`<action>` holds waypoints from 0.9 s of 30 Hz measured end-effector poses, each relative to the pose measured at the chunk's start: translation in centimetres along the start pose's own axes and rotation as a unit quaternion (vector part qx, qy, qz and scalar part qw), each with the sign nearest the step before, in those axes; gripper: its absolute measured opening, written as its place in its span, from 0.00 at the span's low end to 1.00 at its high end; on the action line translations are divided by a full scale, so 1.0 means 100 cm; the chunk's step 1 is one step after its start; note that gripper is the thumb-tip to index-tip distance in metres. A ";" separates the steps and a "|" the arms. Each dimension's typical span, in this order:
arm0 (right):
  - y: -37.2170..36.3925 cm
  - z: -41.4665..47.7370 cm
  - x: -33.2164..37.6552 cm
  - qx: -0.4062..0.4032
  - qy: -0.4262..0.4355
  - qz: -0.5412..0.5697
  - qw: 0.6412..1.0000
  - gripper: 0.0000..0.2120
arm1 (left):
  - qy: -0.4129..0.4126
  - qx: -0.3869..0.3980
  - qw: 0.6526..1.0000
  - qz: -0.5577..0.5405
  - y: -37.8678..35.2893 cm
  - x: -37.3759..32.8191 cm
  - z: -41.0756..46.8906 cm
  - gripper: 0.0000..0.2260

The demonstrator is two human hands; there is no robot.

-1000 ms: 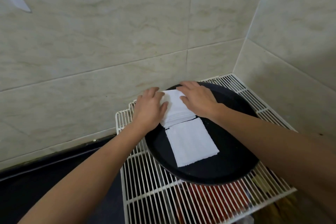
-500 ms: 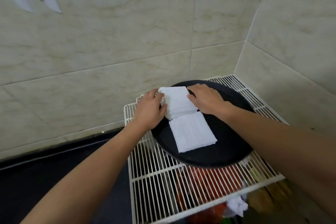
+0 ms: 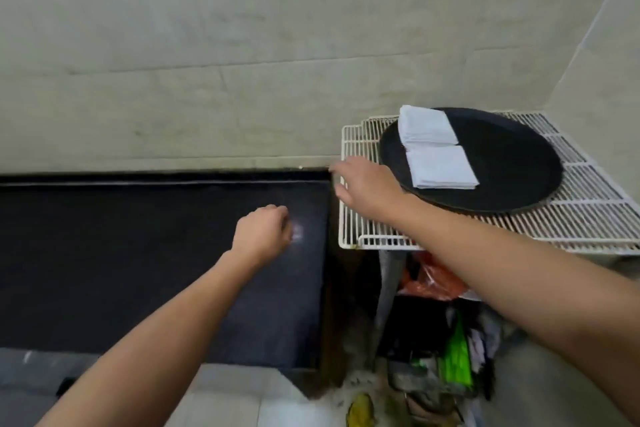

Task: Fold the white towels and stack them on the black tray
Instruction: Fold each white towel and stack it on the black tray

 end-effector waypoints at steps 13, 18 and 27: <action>-0.134 -0.018 0.296 0.138 0.248 0.013 0.959 0.15 | 0.208 0.051 0.967 0.134 0.077 0.228 -0.253 0.09; -0.190 -0.007 0.414 0.165 0.283 0.023 0.945 0.14 | 0.267 0.089 0.949 0.144 0.095 0.330 -0.324 0.10; -0.270 0.033 0.574 0.219 0.280 0.039 0.934 0.14 | 0.286 0.117 0.939 0.149 0.138 0.496 -0.383 0.09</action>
Point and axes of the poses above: each hand's wrist, its own z-axis towards the middle knuckle, its own y-axis out of the back of the hand, x = y × z, the point moved 2 cm from there along z, towards the middle knuckle, and after that the axes turned 11 degrees about -x, right-handed, at the moved point
